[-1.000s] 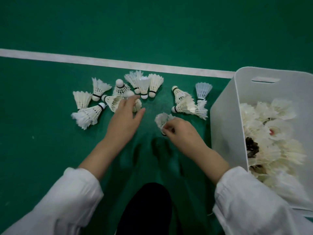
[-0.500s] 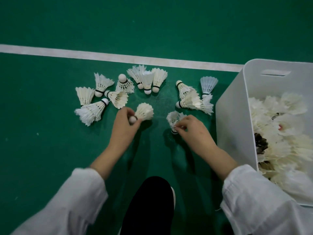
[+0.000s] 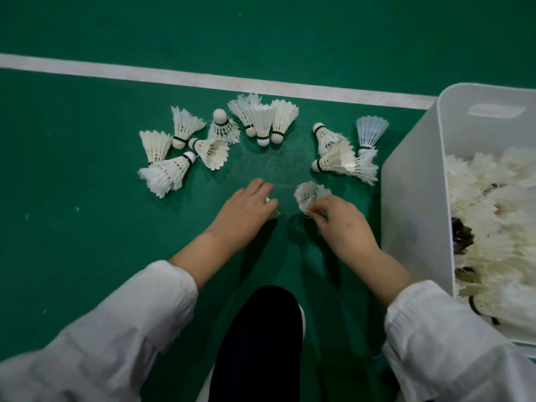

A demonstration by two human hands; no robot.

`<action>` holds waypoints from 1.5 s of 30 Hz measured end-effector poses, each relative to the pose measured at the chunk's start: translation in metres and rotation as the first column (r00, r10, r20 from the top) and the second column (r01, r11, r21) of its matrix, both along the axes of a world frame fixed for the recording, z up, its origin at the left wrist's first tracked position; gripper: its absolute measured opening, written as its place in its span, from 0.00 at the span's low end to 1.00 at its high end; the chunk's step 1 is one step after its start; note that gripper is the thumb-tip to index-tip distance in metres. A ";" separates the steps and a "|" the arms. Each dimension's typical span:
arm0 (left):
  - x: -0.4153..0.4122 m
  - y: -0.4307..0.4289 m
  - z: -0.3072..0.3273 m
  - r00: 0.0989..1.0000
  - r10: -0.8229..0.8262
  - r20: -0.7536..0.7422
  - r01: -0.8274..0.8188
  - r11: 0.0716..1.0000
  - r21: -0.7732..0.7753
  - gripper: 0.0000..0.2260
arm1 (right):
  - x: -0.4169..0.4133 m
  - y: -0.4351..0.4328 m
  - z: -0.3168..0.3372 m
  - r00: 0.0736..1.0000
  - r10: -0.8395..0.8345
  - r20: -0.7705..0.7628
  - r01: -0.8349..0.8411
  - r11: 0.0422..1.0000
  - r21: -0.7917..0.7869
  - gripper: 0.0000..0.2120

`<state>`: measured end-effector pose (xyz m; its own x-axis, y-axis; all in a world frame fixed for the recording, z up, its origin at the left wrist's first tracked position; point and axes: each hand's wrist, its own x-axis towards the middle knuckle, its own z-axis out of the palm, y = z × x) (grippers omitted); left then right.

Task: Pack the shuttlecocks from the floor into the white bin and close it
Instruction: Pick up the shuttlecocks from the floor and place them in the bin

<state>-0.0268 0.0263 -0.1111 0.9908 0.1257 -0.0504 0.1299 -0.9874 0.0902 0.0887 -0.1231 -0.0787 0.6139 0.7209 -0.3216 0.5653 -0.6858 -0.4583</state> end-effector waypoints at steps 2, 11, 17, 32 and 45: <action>-0.006 0.005 0.007 1.000 0.019 0.022 -0.018 1.000 -0.019 0.12 | -0.003 0.002 -0.001 1.000 0.004 -0.004 -0.004 1.000 0.022 0.08; -0.092 0.011 0.035 0.643 0.764 -0.044 -0.643 0.508 -0.573 0.07 | -0.039 0.034 -0.004 0.997 0.036 -0.069 -0.027 0.991 0.133 0.09; -0.109 0.037 0.027 0.278 0.956 -0.098 -0.720 0.140 -0.680 0.13 | -0.035 0.032 -0.005 0.997 0.028 -0.069 -0.019 0.991 0.130 0.08; -0.093 0.070 -0.001 0.068 0.996 -0.052 -0.737 0.015 -0.676 0.13 | -0.028 0.029 -0.008 0.998 -0.008 -0.062 0.015 0.993 0.117 0.07; -0.091 0.033 0.041 0.464 0.885 0.041 -0.596 0.346 -0.725 0.08 | -0.030 0.024 -0.005 0.998 -0.010 -0.056 0.017 0.991 0.135 0.08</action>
